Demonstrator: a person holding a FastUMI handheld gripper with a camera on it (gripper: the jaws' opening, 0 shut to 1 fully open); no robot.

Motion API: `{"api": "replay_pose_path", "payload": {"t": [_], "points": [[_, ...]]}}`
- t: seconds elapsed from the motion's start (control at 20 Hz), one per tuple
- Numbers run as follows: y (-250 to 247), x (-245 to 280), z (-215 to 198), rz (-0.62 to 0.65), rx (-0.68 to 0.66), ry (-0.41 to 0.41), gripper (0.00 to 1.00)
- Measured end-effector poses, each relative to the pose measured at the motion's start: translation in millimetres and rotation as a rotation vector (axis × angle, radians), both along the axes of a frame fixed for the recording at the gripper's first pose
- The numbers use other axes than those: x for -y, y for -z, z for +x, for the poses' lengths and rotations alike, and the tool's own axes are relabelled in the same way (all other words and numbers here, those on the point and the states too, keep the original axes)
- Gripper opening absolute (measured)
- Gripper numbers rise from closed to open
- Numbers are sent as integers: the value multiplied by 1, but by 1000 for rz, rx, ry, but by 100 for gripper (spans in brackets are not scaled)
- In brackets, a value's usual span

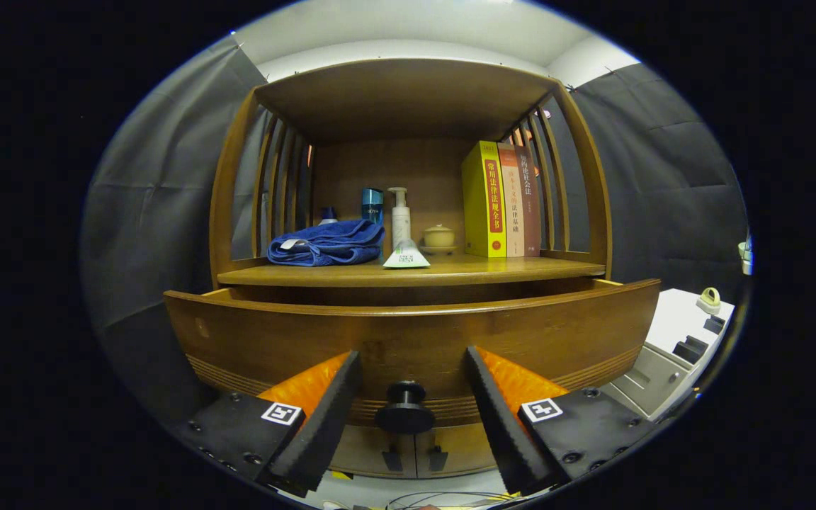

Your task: Pull open the drawer, take out the items inside it, and place them on the countertop above the cabinet.

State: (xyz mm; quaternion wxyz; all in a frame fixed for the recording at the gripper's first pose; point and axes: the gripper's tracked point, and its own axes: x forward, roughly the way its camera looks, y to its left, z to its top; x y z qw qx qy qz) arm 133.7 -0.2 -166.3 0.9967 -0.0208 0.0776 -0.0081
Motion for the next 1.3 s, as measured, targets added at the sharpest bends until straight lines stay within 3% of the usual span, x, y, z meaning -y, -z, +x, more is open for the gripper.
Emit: {"api": "replay_pose_path", "payload": {"t": [0.8,1.05,1.3], "points": [[7,1,75,-25,1,-2,98],[10,-1,68,-10,-30,-15,98],[-41,14,12,-3,6,34,98]]}}
